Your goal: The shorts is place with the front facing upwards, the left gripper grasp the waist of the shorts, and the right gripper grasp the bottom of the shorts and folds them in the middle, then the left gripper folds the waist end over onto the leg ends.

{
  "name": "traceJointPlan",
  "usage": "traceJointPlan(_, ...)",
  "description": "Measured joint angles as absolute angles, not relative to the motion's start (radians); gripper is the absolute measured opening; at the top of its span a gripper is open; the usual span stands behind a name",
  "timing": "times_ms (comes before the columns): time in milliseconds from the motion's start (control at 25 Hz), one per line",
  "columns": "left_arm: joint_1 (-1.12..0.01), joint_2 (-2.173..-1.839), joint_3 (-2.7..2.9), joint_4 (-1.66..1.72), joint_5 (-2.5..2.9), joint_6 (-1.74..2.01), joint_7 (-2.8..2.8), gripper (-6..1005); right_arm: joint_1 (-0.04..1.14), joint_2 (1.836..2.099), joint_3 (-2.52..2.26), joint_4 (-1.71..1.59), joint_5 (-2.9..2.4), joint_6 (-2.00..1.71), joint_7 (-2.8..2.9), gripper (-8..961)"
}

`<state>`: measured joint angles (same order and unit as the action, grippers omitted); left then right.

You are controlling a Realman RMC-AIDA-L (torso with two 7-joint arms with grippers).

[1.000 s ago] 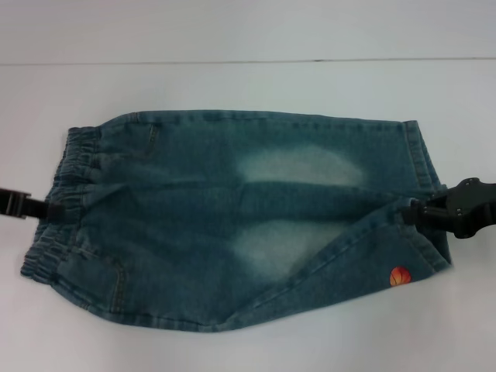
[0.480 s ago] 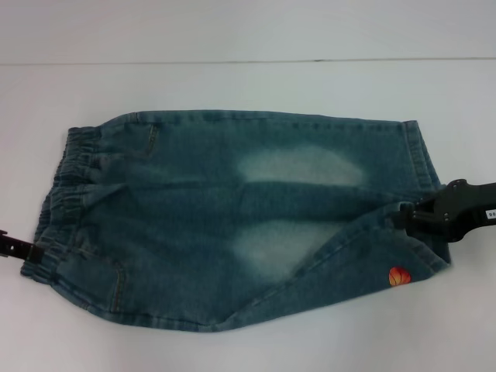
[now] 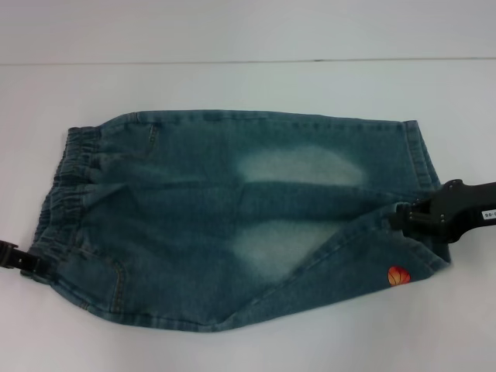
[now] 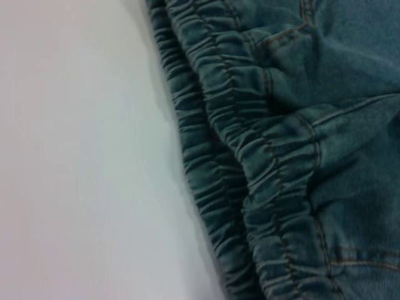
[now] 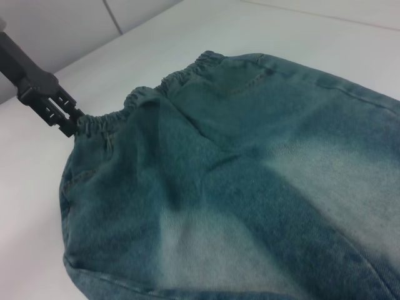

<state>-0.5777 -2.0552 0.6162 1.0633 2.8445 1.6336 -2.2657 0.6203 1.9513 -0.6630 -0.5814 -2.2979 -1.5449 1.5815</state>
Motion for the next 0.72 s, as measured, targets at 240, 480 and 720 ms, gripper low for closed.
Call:
traceJointPlan(240, -0.576, -2.066, 0.631, 1.070, 2.836, 1.615, -2.254, 518, 0.620, 1.953, -0.670, -0.581, -2.298, -1.541, 1.582, 33)
traceJointPlan(480, -0.579, -2.066, 0.642, 1.060, 2.840, 1.618, -2.253, 364, 0.617, 1.953, -0.670, -0.581, -2.298, -1.541, 1.582, 34)
traceJointPlan(720, -0.580, -2.068, 0.644, 1.060, 2.835, 1.628, -2.252, 178, 0.619, 1.953, -0.670, -0.581, -2.298, -1.541, 1.582, 34)
